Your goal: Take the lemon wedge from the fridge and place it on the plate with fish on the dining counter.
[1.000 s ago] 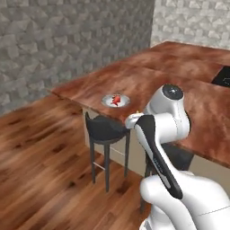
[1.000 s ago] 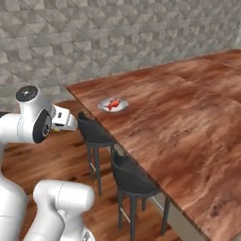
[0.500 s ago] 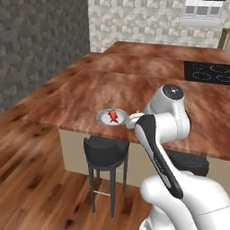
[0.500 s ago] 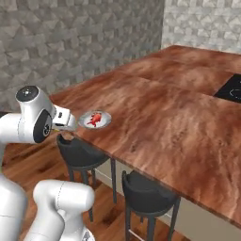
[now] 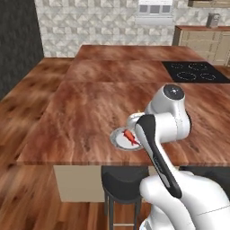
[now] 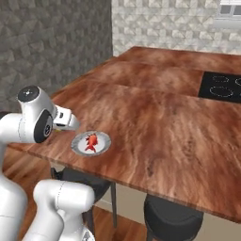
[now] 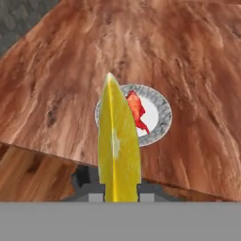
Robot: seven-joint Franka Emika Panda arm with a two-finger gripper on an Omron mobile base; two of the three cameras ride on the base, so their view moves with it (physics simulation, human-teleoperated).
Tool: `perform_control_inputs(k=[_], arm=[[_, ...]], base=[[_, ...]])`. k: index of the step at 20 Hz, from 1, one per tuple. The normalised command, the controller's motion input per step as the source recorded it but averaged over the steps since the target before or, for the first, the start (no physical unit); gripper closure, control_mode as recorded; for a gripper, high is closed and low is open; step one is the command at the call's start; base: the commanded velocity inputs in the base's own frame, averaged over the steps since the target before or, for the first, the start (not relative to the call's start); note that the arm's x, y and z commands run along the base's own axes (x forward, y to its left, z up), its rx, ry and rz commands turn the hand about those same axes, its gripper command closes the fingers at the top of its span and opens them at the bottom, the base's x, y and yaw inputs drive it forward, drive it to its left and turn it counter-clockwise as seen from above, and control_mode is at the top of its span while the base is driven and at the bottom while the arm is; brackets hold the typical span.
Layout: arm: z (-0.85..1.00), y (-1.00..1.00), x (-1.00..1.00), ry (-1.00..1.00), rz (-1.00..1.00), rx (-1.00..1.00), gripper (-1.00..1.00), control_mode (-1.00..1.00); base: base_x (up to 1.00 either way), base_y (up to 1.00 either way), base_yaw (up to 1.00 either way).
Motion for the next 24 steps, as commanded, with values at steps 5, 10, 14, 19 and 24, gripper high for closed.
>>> perform_control_inputs(k=[5,10,14,19,24], arm=[[0.00,0.00,0.00,0.00,0.00,0.00,1.00,1.00],[-0.05,0.00,0.05,0.01,0.00,0.00,1.00,-1.00],[-0.33,0.06,0.10,0.11,0.00,0.00,1.00,-1.00],[-0.30,0.40,0.03,0.21,0.03,-0.01,1.00,-1.00],[-0.54,0.25,0.01,0.18,0.06,0.00,1.00,-1.00]], base=[[0.95,0.07,-0.15],[0.64,0.00,-0.08],[0.00,0.00,0.00],[0.00,0.00,0.00],[0.00,0.00,0.00]])
